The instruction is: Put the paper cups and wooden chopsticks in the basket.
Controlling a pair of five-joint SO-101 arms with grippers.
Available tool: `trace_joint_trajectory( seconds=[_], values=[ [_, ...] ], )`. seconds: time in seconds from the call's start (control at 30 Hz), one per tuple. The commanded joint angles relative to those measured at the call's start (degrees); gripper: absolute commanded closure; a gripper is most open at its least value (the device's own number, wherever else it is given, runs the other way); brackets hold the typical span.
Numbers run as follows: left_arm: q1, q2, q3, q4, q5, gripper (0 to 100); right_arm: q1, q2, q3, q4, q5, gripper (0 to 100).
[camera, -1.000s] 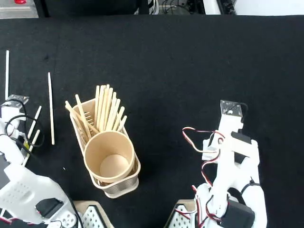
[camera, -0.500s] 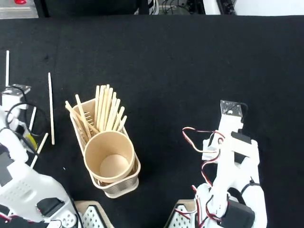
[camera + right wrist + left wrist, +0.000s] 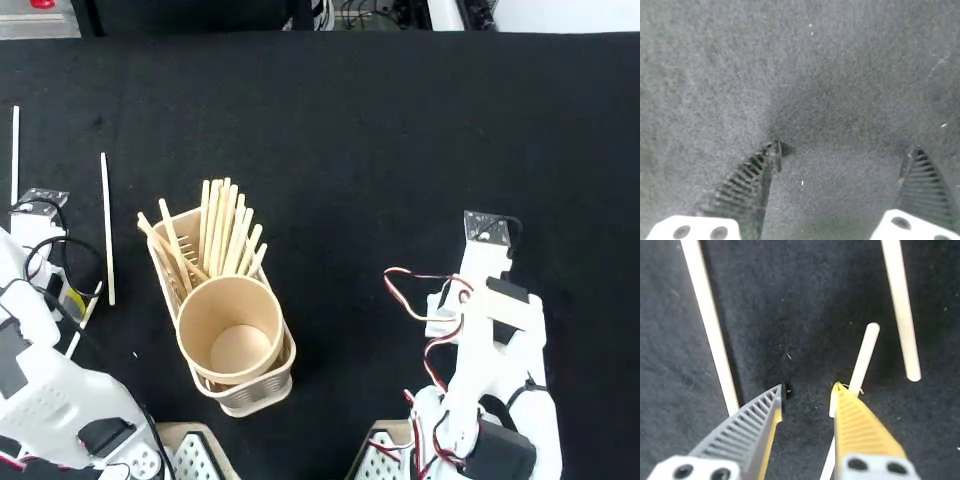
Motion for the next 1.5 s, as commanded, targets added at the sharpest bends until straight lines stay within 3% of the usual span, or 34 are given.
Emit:
trace_joint_trajectory(
  seconds=[0.0,0.17,0.27,0.4,0.57,0.7,0.8,0.97,1.23,1.47],
  values=[
    [-0.6,-4.1,-3.8,4.7,0.9,84,0.8,-0.6,0.0,0.0,0.4,61.6],
    [-0.4,-11.8,-8.2,6.9,3.7,84,0.8,-0.6,0.0,0.0,0.4,61.6],
    [1.6,-12.7,-9.8,4.0,7.3,84,0.8,-0.6,0.0,0.0,0.4,61.6],
    [2.9,-6.5,-11.2,-3.9,10.9,84,0.8,-0.6,0.0,0.0,0.4,61.6],
    [2.6,8.9,-21.0,-4.6,11.3,84,0.8,-0.6,0.0,0.0,0.4,61.6],
    [2.5,20.4,-29.9,1.2,11.0,85,0.8,-0.6,0.0,0.0,0.4,61.6],
    [2.4,24.6,-36.4,6.2,11.0,97,0.8,-0.6,0.0,0.0,0.4,61.6],
    [2.5,25.1,-42.4,15.5,11.0,97,0.8,-0.6,0.0,0.0,0.4,61.6],
    [3.1,9.1,-42.6,25.1,11.3,97,0.8,-0.6,0.0,0.0,0.4,61.6],
    [6.1,-26.3,-22.5,25.0,11.6,97,0.8,-0.6,0.0,0.0,0.4,61.6]
  ],
)
